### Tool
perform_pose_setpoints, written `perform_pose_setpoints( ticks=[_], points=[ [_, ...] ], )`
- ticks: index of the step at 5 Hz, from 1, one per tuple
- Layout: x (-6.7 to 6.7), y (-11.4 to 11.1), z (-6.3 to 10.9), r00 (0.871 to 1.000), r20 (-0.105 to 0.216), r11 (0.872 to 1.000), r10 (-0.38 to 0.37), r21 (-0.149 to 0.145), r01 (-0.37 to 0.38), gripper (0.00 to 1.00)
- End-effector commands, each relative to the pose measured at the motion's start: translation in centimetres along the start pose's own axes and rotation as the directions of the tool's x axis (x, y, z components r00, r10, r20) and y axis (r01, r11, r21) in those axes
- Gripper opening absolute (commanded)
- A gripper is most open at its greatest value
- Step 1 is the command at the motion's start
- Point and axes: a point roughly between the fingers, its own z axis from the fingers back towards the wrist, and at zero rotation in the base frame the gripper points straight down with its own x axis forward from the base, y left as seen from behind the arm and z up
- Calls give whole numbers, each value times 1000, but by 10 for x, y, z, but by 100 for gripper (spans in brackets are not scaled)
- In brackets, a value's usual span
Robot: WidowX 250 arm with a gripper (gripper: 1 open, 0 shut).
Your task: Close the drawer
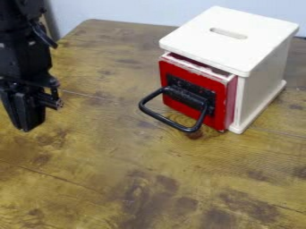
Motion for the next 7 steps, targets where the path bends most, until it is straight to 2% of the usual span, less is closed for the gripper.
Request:
perform_pose_setpoints(
  ticks=[1, 3, 4, 5, 6, 7],
  points=[
    [4, 7, 21, 999, 37, 1000, -30, 9, 29, 100],
    [10, 29, 26, 999, 28, 999, -41, 22, 41, 100],
    [10, 26, 12, 1000, 10, 1000, 19, 22, -19, 100],
    [6, 13, 2, 999, -13, 998, 51, 25, -51, 100],
    [5, 3, 11, 999, -12, 998, 50, 34, -50, 100],
    [5, 6, 14, 998, -8, 997, 64, 36, -64, 100]
  ],
)
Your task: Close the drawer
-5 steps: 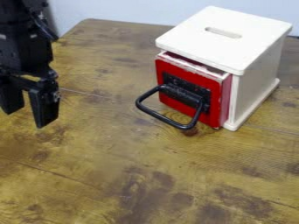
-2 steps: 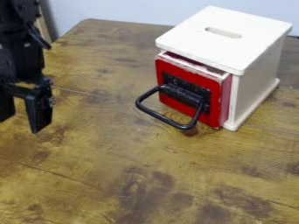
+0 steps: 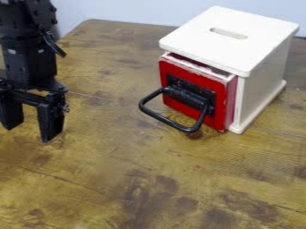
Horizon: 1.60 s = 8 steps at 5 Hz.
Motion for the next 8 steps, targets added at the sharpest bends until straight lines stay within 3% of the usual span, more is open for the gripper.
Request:
perform_pose_setpoints(
  ticks=[1, 3, 5, 8],
  points=[
    [1, 18, 18, 997, 73, 1000, 13, 13, -14, 100],
    [1, 40, 20, 996, 82, 999, 33, 10, -34, 100],
    [3, 20, 22, 994, 96, 999, -42, 15, 41, 100],
    [1, 18, 39, 995, 90, 1000, -31, 2, 31, 100]
  ],
)
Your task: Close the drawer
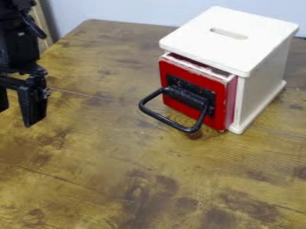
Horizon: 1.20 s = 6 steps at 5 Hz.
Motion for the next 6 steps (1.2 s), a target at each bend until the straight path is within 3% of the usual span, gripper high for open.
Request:
perform_pose_setpoints(
  ticks=[1, 2, 4, 6],
  points=[
    [3, -7, 13, 997, 78, 1000, -11, 12, 10, 100],
    [3, -12, 0, 998, 67, 1000, -19, 12, 19, 100],
    [-4, 1, -2, 996, 74, 998, -49, 34, 47, 100],
    [3, -13, -17, 996, 36, 997, -82, 12, 81, 100]
  ],
)
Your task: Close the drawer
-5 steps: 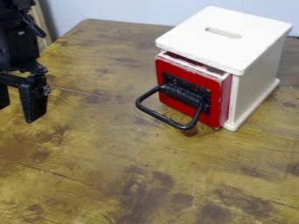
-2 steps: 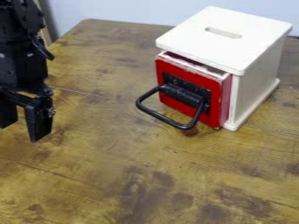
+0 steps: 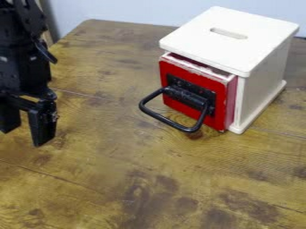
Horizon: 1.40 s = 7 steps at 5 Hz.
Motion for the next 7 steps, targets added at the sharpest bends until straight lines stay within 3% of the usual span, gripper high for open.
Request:
perform_pose_setpoints(
  ticks=[1, 2, 3, 4, 5, 6, 7],
  points=[
    [12, -22, 24, 992, 49, 993, -118, 8, 118, 100],
    [34, -52, 43, 961, 85, 965, -264, 30, 262, 100],
    [48, -89, 58, 911, 114, 918, -396, 53, 393, 100],
    [61, -124, 67, 843, 127, 853, -522, 81, 516, 100],
    [69, -147, 70, 752, 126, 762, -647, 105, 639, 100],
    [84, -149, 51, 732, 139, 745, -666, 88, 661, 100],
    [94, -135, 33, 766, 166, 780, -621, 35, 624, 100]
  ],
)
